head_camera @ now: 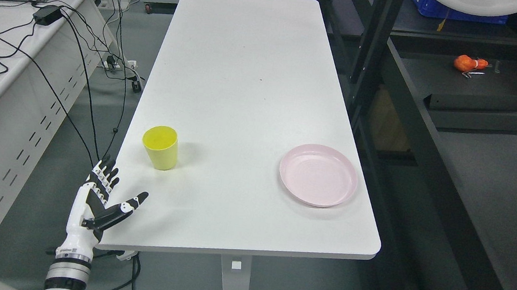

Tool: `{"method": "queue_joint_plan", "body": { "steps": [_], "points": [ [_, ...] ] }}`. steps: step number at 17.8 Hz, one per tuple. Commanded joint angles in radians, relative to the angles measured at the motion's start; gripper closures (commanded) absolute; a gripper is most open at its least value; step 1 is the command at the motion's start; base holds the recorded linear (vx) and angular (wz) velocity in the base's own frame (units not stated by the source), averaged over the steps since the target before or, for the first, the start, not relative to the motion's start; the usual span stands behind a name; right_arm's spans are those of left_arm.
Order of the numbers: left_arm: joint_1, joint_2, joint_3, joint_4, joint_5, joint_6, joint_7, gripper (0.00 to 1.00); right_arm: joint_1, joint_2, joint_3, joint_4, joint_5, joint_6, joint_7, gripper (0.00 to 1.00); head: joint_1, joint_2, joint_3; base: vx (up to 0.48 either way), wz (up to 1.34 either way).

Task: Place yellow IKEA cup on middle right shelf
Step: 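Reach the left hand toward the yellow cup on the table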

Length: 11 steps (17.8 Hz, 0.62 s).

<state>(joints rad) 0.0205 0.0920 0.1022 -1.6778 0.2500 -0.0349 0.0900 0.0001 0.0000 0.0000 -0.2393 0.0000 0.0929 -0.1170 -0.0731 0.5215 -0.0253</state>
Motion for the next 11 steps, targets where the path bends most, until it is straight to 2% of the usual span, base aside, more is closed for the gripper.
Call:
{"method": "queue_joint_plan", "body": {
  "steps": [1, 5, 11],
  "points": [
    [0.004, -0.003, 0.001, 0.001, 0.0, 0.004, 0.0, 0.01, 0.014, -0.017, 0.017, 0.0, -0.025, 0.001, 0.0, 0.01, 0.0, 0.0, 0.0, 0.049, 0.04],
    [-0.01, -0.003, 0.001, 0.018, 0.0, 0.004, -0.001, 0.01, 0.014, -0.017, 0.017, 0.0, -0.025, 0.001, 0.0, 0.01, 0.0, 0.0, 0.0, 0.039, 0.01],
    [-0.132, 0.006, 0.002, 0.174, 0.0, 0.003, -0.001, 0.01, 0.014, -0.017, 0.017, 0.0, -0.025, 0.001, 0.0, 0.01, 0.0, 0.0, 0.0, 0.014, 0.02]
  ]
}}
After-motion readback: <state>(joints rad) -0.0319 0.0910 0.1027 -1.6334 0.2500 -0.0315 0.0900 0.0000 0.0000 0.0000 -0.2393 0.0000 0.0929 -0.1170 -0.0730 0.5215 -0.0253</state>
